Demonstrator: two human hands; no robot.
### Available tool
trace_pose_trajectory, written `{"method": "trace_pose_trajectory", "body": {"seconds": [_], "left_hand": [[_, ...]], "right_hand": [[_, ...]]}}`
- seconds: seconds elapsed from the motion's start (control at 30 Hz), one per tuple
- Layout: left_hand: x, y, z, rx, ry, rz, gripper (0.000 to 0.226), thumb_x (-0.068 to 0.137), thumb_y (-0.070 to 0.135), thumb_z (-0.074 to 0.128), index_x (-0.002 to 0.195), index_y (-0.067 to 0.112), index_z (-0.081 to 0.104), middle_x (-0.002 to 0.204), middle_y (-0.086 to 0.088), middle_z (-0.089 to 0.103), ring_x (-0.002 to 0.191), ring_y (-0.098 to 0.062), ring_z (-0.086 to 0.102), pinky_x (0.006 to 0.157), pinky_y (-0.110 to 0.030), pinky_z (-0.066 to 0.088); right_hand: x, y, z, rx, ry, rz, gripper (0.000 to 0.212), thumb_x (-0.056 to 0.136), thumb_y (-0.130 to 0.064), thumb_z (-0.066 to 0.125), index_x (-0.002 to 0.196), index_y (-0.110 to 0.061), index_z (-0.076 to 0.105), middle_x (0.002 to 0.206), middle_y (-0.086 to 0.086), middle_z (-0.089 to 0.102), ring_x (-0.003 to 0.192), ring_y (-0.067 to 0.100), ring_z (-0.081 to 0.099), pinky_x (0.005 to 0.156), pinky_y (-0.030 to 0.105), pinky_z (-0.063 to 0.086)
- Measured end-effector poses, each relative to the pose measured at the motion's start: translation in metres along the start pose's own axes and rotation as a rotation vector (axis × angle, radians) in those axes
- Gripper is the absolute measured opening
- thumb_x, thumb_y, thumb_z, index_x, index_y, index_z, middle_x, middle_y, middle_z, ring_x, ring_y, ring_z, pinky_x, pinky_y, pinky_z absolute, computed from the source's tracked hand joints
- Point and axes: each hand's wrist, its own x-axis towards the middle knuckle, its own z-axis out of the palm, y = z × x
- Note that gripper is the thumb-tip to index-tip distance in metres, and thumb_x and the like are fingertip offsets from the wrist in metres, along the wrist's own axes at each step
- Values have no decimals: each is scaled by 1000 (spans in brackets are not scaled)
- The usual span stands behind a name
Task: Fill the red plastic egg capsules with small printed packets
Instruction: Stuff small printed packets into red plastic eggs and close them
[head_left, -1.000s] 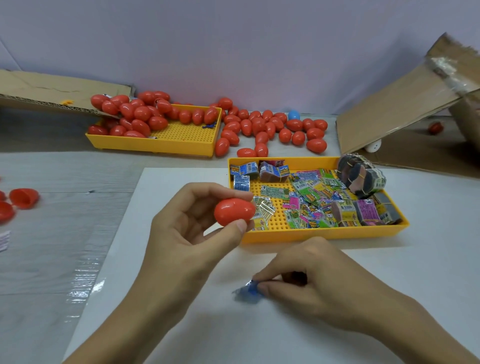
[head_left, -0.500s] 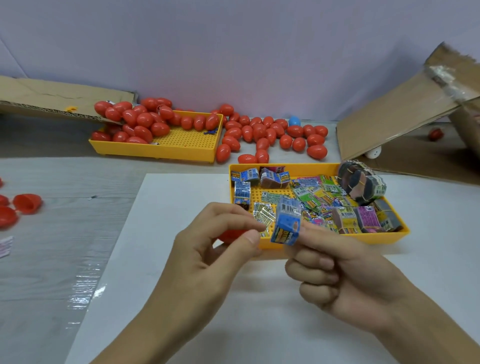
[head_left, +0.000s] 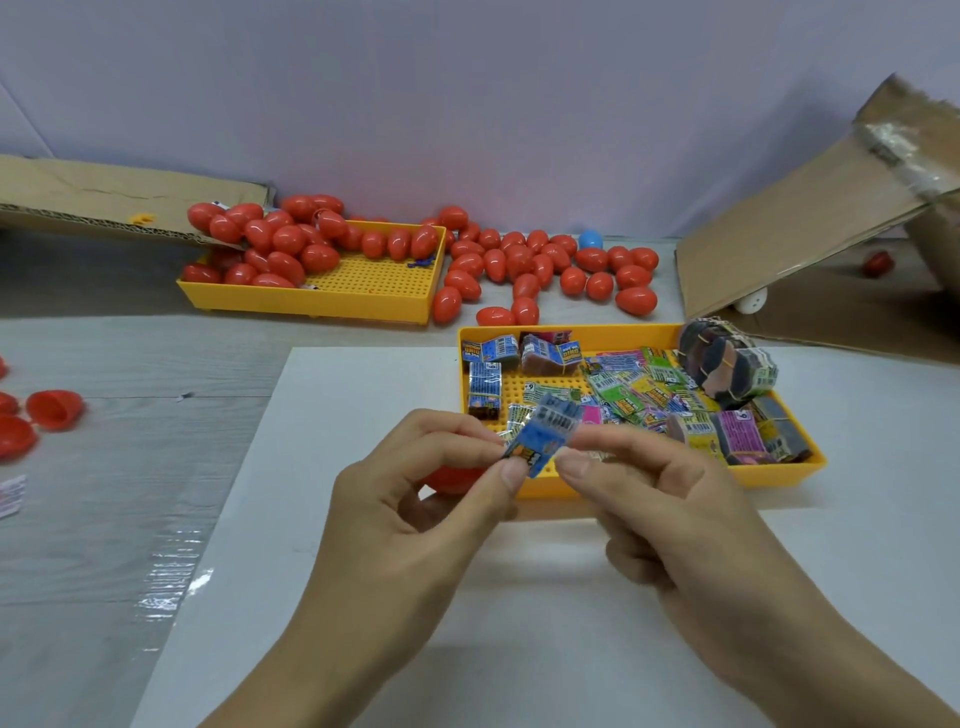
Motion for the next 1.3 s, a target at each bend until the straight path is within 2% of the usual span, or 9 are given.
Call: {"method": "trace_pose_trajectory", "body": {"seconds": [0.1,0.17,0.23,0.33,0.57,0.83,1.03,1.13,1.3], "left_hand": [[2,3,-2,-128,-59,-143,26,68,35,75,78,11,76,97,-8,68,64,-26,70,67,-34,58],[3,5,-4,-196,-123,-229,28,67,34,77,79,8,76,99,-13,68,68,-26,69,69,-31,56],[5,7,-5,-274,-169,-304,30,68,28,82,81,1,75,101,-22,66,74,-25,68,69,-28,55],[5,10,-6,-385,-237,-406,31,72,20,80,82,-8,72,97,-27,65,80,-24,67,67,-26,55],[5,17,-8,-387,-362,-487,17,66,22,76,67,5,71,85,-8,67,80,-23,67,65,-28,54],[8,19,-9,-436,-312,-610,37,63,31,75,80,-2,76,87,-16,71,81,-25,69,62,-28,55],[7,17,-10,-421,-272,-643,30,72,20,72,81,-8,74,87,-21,71,78,-24,69,59,-24,53],[7,20,-10,-424,-273,-623,31,68,27,76,74,-3,75,86,-18,71,72,-18,68,59,-23,53],[6,20,-9,-426,-290,-627,36,69,31,76,78,-4,76,87,-22,69,72,-16,66,60,-23,53]], "right_hand": [[0,3,-5,-283,94,-368,47,71,-29,85,114,-39,69,69,-5,55,55,6,50,47,20,42],[-2,2,-10,-375,57,-558,55,79,-26,77,128,-45,59,99,-8,65,78,10,63,59,27,53],[-2,-1,-14,-491,-6,-683,57,84,-24,70,135,-41,52,124,-5,60,100,20,64,68,27,55],[-2,-3,-17,-559,-88,-715,54,86,-20,69,136,-34,54,138,-7,54,118,23,58,78,29,54],[-3,-4,-15,-378,-212,-514,28,83,-22,70,111,-26,70,106,-4,74,97,18,70,72,25,56],[-1,-2,-11,-251,-232,-431,28,80,-7,72,106,-18,72,102,3,74,88,20,72,70,25,57],[0,-1,-14,-379,-205,-485,38,79,-7,73,112,-25,71,115,-2,71,108,20,65,76,27,56],[1,-4,-16,-544,-226,-602,42,80,-22,75,120,-30,64,127,-9,64,121,21,58,82,30,54],[-1,-4,-15,-550,-217,-583,27,81,-37,73,106,-28,72,117,-9,69,116,18,62,82,34,53]]}}
